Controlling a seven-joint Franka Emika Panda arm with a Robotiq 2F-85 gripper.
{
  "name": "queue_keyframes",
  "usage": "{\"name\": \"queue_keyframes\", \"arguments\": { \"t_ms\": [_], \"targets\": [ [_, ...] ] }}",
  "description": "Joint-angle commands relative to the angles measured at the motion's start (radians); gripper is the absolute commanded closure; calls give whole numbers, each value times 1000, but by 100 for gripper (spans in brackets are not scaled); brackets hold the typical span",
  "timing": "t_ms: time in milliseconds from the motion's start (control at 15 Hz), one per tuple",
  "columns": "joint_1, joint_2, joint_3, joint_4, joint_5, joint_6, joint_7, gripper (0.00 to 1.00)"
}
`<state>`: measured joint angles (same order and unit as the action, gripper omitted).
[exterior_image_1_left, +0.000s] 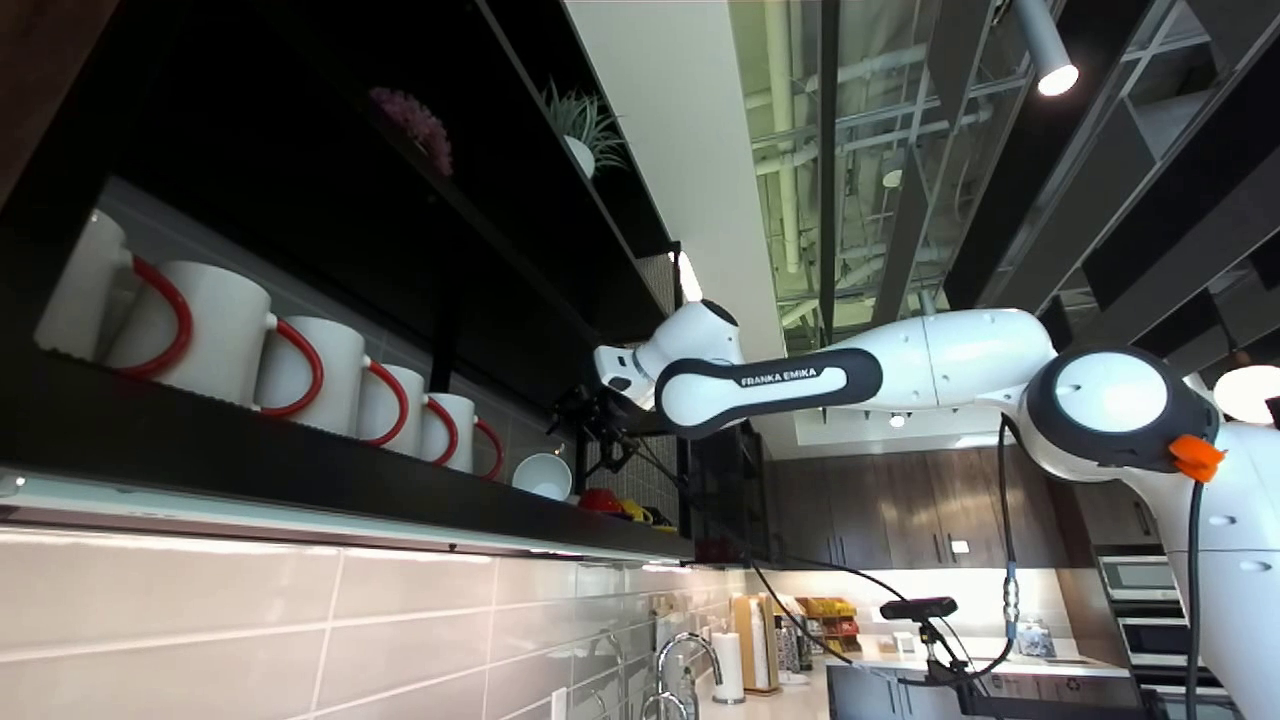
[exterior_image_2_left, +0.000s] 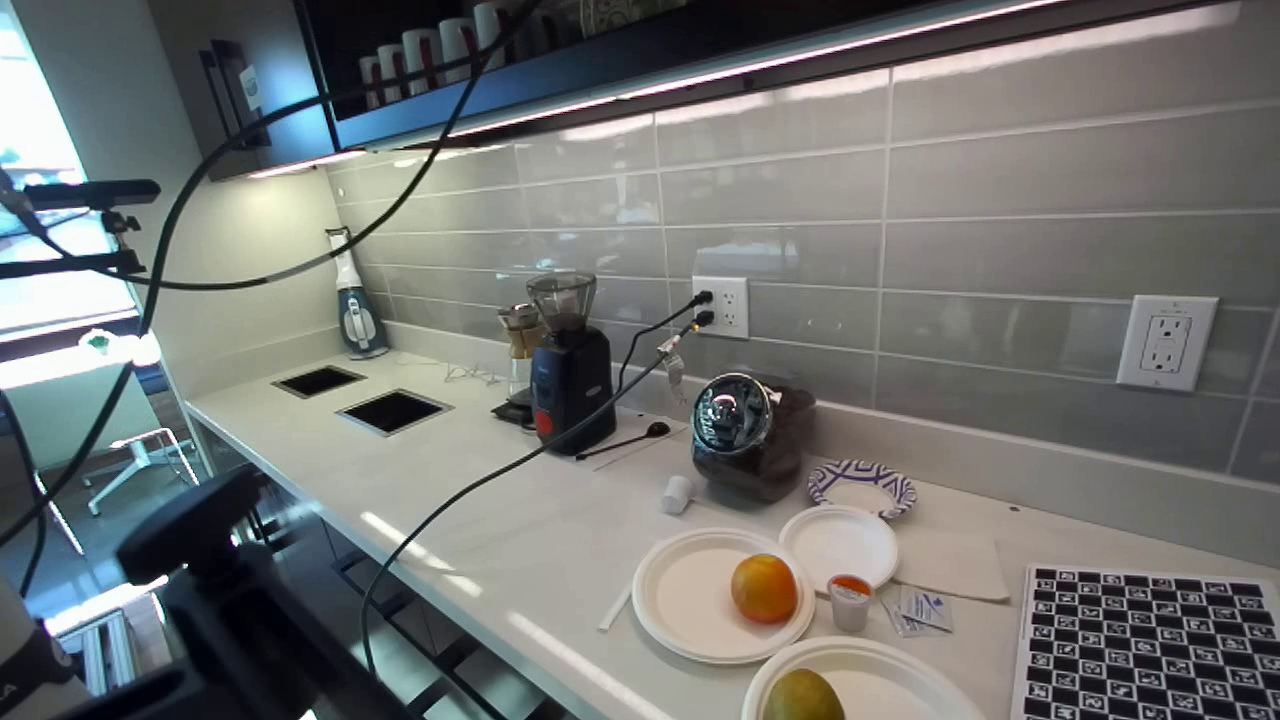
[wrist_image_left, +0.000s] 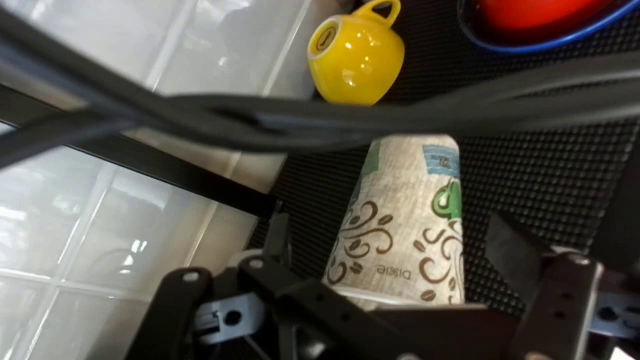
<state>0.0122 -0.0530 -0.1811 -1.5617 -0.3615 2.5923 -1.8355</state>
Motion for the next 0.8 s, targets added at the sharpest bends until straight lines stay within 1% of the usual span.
{"name": "queue_keyframes", "arguments": {
  "t_ms": [0, 267, 733],
  "targets": [
    [-47, 51, 10, 153, 120, -138, -162, 0],
    [-84, 93, 11, 234, 199, -224, -247, 0],
    [-132, 176, 33, 340, 423, -248, -376, 0]
  ]
}}
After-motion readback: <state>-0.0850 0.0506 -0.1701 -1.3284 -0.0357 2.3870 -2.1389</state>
